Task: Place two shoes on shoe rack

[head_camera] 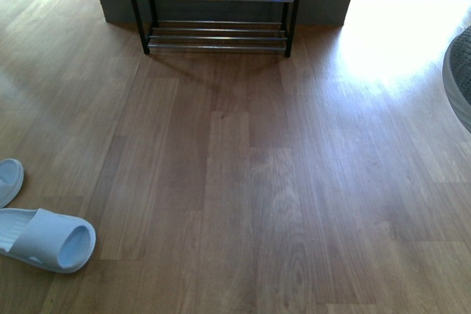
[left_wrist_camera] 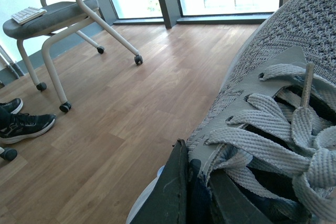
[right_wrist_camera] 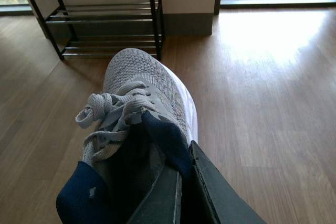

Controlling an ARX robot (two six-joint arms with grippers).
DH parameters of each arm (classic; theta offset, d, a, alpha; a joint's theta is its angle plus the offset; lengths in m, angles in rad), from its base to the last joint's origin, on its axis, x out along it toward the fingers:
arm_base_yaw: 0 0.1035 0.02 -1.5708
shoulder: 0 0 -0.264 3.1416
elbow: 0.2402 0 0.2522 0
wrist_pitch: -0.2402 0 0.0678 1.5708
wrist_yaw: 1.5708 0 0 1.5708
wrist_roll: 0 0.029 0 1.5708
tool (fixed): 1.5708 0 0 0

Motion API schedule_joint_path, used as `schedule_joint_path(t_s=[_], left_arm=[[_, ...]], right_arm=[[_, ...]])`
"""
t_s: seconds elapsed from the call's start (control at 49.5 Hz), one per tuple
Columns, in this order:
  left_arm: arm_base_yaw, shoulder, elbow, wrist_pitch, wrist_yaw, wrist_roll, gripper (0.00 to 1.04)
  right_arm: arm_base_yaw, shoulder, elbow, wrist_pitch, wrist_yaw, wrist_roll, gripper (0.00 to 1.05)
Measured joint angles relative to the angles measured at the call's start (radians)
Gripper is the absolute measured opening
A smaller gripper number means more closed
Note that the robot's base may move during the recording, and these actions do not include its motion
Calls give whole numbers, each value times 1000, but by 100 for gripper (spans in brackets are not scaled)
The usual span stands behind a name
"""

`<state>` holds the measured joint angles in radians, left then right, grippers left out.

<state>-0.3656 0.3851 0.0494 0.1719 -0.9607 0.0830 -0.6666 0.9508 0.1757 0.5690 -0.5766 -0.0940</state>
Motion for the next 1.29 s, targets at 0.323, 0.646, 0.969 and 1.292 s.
schedule_joint_path(t_s=[0.323, 0.646, 0.969, 1.292], left_arm=[[0, -1, 0, 0, -4, 0, 2], [0, -1, -1, 0, 3, 0, 2], [-1, -1, -1, 0, 2, 0, 2], [-1, -1, -1, 0, 3, 0, 2]], right_arm=[[1, -3, -2, 0, -11, 0, 1], [0, -2, -2, 0, 5, 0, 1], [1, -2, -2, 0, 3, 0, 1], [1, -1, -2, 0, 0, 0, 1]])
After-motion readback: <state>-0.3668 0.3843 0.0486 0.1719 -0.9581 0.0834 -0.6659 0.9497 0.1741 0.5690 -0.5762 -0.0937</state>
